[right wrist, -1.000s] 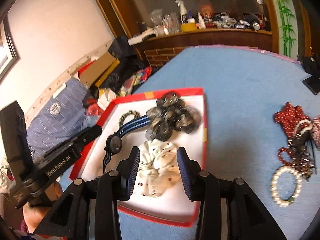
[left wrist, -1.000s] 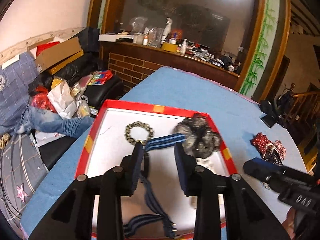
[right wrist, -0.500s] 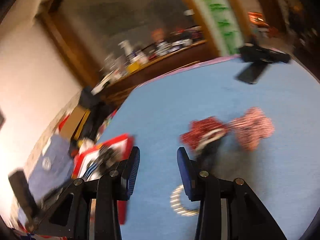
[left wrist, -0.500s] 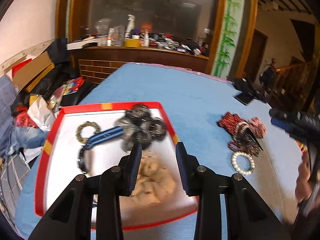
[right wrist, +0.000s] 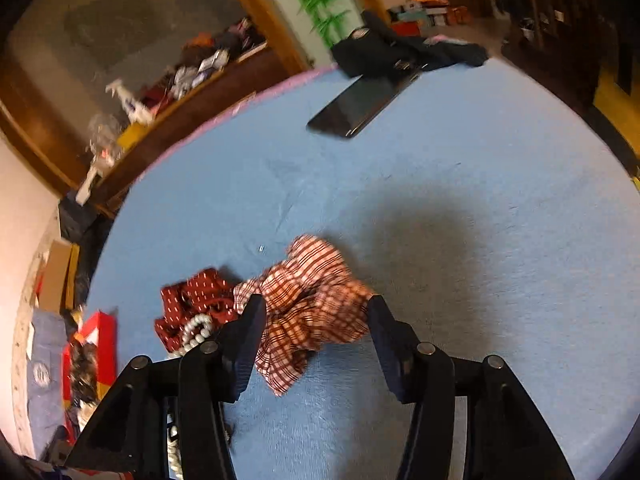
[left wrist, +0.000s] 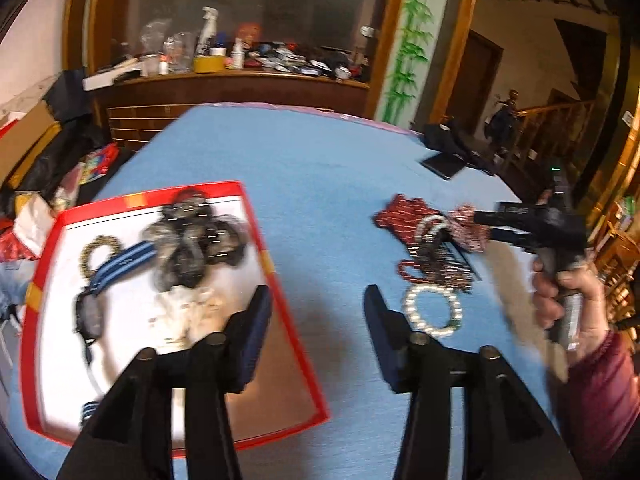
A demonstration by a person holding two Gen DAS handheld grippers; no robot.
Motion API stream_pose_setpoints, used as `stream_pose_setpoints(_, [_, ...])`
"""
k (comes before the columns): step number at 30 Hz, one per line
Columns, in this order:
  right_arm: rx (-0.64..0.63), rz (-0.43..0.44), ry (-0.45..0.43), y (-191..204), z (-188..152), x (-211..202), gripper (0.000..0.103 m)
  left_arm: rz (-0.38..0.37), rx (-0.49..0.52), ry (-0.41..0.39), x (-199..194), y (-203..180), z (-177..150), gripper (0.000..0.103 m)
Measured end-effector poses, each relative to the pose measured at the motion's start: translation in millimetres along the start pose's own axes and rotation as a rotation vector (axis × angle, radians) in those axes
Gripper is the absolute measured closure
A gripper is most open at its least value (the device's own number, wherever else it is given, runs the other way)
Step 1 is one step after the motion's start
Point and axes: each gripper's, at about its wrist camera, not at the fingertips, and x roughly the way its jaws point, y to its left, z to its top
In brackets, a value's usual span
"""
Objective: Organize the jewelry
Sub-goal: 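Grasp the red plaid scrunchie with the right gripper while the left moves to the black claw clip, then grasp the black hair claw clip with the left gripper while the right lifts the plaid scrunchie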
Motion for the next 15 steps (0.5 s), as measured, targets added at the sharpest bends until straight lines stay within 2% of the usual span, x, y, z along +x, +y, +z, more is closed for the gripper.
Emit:
stream_pose_setpoints(3, [-0.069, -0.029, -0.015, 14.4, -5.7, 9.0, 0.048, -0.067, 0.006, 0.024, 10.5, -17.4, 9.7, 0.048])
stream_pose_setpoints(4, [-0.09, -0.04, -0.016, 16.5, -7.2, 11.6, 0.075, -0.086, 0.008, 0.038, 15.1, -23.3, 13.2, 0.048])
stream_pose_setpoints(5, [-0.106, -0.052, -0.007, 16.7, -8.0, 15.2, 0.092, -0.108, 0.007, 0.051, 20.4, -29.4, 16.5, 0.047])
stream_pose_setpoints(7, [-0.113, -0.077, 0.001, 15.5, -9.0, 12.3, 0.093, -0.152, 0.004, 0.079, 33.4, -43.9, 22.9, 0.037])
stream_pose_setpoints(9, [-0.076, -0.093, -0.014, 6.2, -7.5, 2.4, 0.093, -0.18, 0.004, 0.1, 45.9, -56.9, 27.0, 0.033])
stream_pose_setpoints(11, [-0.01, -0.09, -0.05, -6.1, -3.8, -15.5, 0.093, -0.196, 0.007, 0.119, 61.7, -71.6, 31.5, 0.033])
stream_pose_setpoints(15, [0.04, -0.067, -0.091, -17.3, -1.6, -37.1, 0.093, -0.206, -0.005, 0.194, 96.6, -98.2, 36.1, 0.033])
